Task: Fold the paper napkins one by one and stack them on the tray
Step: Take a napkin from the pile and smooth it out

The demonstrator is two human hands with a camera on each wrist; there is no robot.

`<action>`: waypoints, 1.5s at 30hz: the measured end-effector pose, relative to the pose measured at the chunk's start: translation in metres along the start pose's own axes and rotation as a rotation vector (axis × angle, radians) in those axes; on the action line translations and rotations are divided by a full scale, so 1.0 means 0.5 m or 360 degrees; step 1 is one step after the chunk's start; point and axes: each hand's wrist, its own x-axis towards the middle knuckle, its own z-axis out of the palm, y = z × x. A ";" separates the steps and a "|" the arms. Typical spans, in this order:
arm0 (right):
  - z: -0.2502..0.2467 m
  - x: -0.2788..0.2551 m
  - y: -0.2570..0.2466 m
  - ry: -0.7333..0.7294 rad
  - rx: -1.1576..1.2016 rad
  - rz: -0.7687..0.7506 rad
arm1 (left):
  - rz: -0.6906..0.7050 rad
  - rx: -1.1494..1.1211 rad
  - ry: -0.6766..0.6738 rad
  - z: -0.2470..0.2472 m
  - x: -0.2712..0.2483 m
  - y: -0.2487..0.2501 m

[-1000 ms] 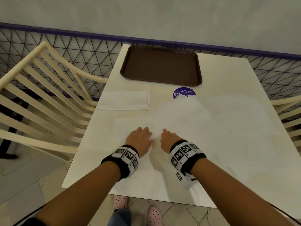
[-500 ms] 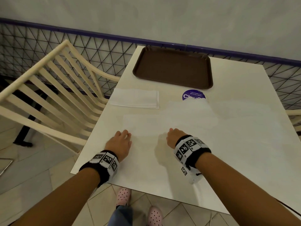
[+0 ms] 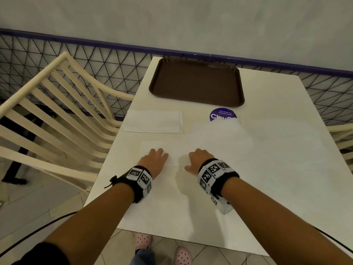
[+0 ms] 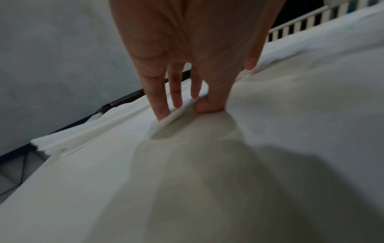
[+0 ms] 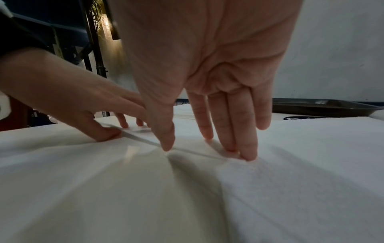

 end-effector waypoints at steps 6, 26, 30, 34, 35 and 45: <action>0.011 0.020 -0.029 -0.0003 -0.0207 0.0004 | 0.0158 0.0231 0.0498 0.022 0.043 -0.021; -0.299 0.154 -0.043 0.0647 -0.0032 0.0062 | 0.0088 0.0248 0.0384 -0.254 0.082 -0.336; -0.236 0.188 -0.062 0.0644 0.0007 0.0057 | 0.0156 0.0152 0.0248 -0.192 0.099 -0.345; -0.149 0.211 -0.073 0.0394 0.0039 0.0041 | 0.0267 0.0146 0.0094 -0.119 0.115 -0.326; -0.130 0.214 -0.075 0.0336 0.0048 0.0038 | 0.0296 0.0150 0.0078 -0.103 0.120 -0.322; -0.070 0.217 -0.081 0.0259 0.0176 0.0031 | 0.0385 0.0133 0.0117 -0.020 0.147 -0.321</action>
